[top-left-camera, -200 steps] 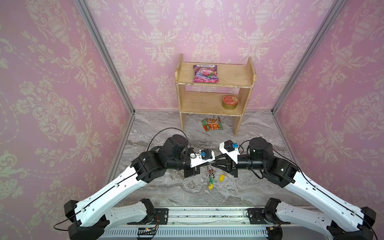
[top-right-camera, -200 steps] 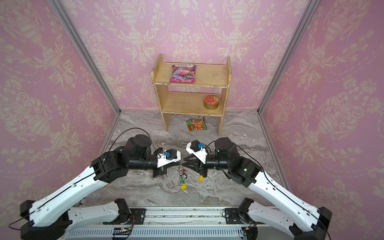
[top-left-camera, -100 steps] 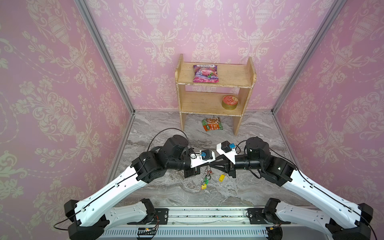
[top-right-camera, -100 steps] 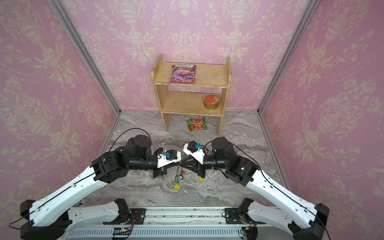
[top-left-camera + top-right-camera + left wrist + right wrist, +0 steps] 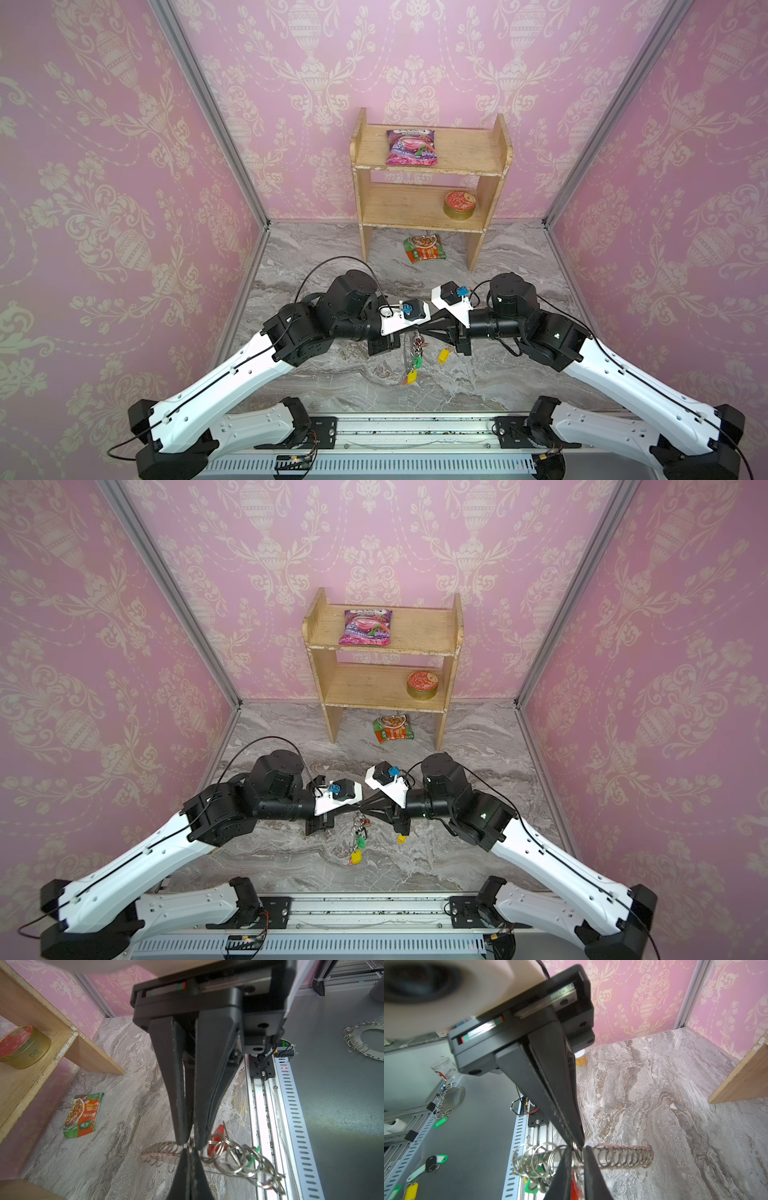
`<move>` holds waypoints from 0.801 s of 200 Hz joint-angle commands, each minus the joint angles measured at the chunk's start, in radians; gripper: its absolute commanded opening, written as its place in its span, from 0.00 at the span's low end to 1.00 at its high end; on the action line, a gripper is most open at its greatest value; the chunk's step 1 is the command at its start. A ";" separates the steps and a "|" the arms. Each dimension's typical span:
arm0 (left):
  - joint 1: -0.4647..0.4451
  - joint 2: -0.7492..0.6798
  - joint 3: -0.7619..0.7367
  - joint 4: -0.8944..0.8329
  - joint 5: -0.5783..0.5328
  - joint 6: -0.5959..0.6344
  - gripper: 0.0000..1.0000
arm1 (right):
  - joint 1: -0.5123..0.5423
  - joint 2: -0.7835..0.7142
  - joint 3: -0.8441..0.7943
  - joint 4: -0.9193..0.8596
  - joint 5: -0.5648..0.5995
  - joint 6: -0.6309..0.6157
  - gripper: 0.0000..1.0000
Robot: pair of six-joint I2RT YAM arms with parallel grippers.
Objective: Put the keys on the keyring
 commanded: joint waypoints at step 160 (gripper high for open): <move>-0.010 -0.030 0.038 0.059 0.014 0.007 0.00 | 0.005 -0.024 -0.009 0.016 0.004 -0.001 0.21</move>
